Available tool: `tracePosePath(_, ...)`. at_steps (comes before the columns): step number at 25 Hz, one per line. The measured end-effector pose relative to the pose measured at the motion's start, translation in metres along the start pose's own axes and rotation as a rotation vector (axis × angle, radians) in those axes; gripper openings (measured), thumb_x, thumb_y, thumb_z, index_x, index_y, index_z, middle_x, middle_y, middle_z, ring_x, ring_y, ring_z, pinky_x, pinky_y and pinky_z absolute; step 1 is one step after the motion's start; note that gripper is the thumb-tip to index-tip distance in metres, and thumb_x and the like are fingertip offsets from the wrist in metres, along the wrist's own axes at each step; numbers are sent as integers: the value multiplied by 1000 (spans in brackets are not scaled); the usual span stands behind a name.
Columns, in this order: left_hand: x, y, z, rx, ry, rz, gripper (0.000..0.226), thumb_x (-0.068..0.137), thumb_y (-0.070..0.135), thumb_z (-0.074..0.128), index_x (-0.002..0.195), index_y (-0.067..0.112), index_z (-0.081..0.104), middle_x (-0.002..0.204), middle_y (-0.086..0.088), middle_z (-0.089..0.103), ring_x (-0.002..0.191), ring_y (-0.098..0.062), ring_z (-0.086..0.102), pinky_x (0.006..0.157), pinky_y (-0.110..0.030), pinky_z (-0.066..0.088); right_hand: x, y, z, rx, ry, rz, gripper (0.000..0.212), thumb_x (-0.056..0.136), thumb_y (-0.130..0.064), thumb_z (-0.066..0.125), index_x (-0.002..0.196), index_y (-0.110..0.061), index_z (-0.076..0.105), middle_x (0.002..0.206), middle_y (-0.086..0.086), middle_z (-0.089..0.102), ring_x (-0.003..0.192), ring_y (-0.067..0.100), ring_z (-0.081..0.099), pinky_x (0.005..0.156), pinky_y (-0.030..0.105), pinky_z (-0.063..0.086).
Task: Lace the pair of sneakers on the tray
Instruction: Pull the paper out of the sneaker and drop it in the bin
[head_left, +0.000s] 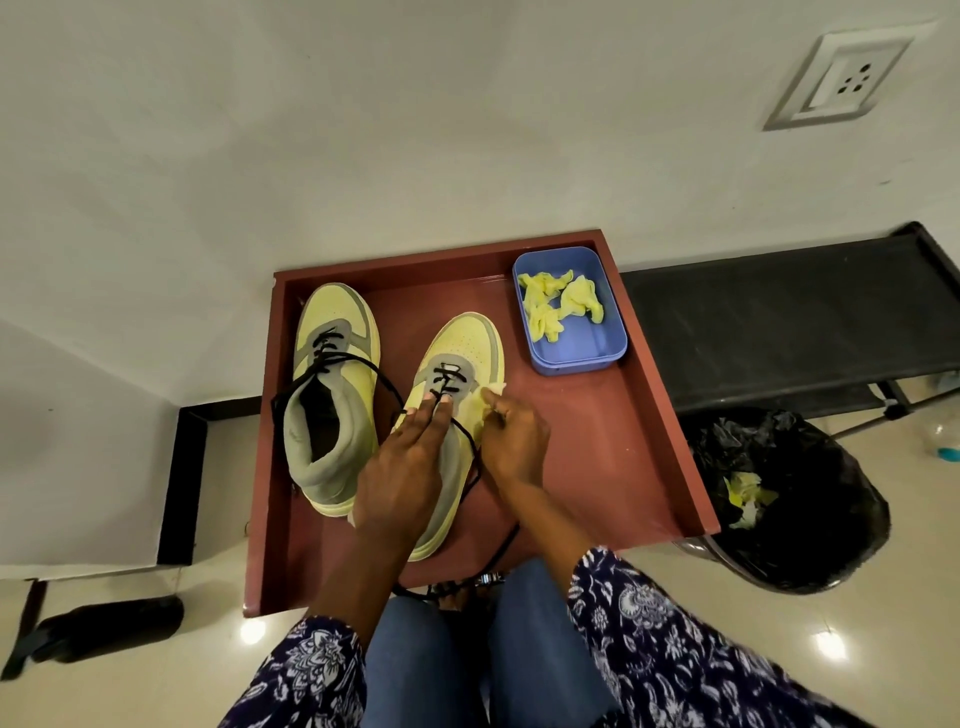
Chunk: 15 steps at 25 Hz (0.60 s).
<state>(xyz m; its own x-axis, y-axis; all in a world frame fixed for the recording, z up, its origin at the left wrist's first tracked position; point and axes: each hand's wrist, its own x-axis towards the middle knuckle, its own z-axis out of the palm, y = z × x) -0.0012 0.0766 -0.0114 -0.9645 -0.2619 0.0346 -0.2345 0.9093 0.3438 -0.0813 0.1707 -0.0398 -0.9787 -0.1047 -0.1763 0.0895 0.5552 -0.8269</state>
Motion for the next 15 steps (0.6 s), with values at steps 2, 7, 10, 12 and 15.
tracePosePath(2,-2,1,1,-18,-40,-33,50,91,1,41,139,16,40,145,-5,40,127,-30,47,82,-42,52,-25,2,3,44,-3,-67,37,83,9,50,113,-6,66,107,13,66,98,22,62,85,10,37)
tracePosePath(7,-2,-3,4,-51,-12,-4,51,88,-3,45,137,12,43,143,-10,43,126,-32,47,85,-44,51,-28,2,0,65,6,-255,34,80,10,52,108,-1,67,99,16,67,90,21,62,82,2,38)
tracePosePath(10,-1,-6,7,-62,7,22,48,85,-3,46,132,8,49,137,-14,50,119,-36,53,82,-45,53,2,-5,2,-111,-104,-261,35,85,5,49,115,-4,63,111,17,60,104,29,55,90,24,40)
tracePosePath(12,-1,-6,8,-62,2,30,48,84,0,43,131,8,50,135,-15,51,118,-36,54,82,-46,54,17,-8,7,-107,-55,-291,35,83,6,49,114,0,63,107,20,62,102,35,58,89,36,49)
tracePosePath(15,0,-7,9,-68,0,19,48,84,0,44,130,8,51,134,-14,52,117,-36,55,79,-46,54,27,1,11,-127,-15,-320,35,77,7,49,107,2,67,98,21,65,94,37,62,80,42,54)
